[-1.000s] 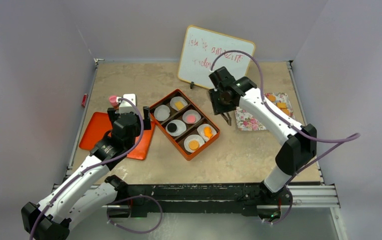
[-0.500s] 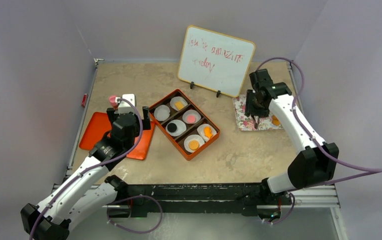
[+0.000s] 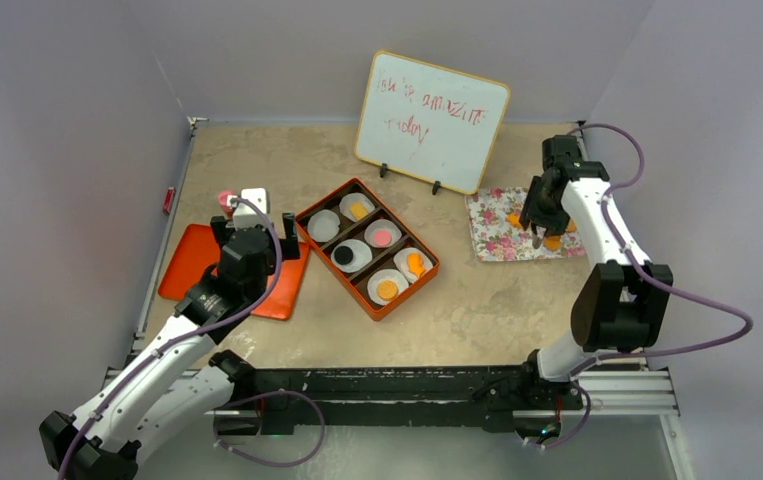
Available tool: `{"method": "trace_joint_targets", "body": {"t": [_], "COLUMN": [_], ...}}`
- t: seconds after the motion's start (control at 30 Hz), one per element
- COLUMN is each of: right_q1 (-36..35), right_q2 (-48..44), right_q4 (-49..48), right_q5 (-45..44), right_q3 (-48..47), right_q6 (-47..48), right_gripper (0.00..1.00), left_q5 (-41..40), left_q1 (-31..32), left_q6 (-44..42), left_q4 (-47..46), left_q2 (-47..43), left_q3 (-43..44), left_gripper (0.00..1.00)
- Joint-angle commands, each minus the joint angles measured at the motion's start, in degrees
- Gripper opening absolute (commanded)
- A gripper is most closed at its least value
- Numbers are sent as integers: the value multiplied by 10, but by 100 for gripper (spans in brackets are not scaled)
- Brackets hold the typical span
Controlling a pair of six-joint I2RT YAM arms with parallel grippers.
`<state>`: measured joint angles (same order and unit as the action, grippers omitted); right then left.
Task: Pack the cookies
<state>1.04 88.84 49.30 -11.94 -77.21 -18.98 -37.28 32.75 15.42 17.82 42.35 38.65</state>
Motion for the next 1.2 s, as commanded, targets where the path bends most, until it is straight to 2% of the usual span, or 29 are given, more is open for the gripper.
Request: {"method": "trace_joint_targets", "body": {"t": [0.0,0.57,1.17], "right_q1": [26,58,67], "right_q2": [28,113,158], "right_q4": [-24,-35,-40], "right_q5": [19,43,55], "right_q3": [-33,-87,-110], "right_q6": [22,59,71], "right_gripper": [52,52,48], "left_q5": [-1,0,2], "left_q1": [-3,-3,-2], "left_q6": [-1,-4,-5], "left_q4": [-6,-9,-9], "left_q2": [-9,-4,3], "left_q3": [5,4,3], "left_gripper": [99,99,99]}}
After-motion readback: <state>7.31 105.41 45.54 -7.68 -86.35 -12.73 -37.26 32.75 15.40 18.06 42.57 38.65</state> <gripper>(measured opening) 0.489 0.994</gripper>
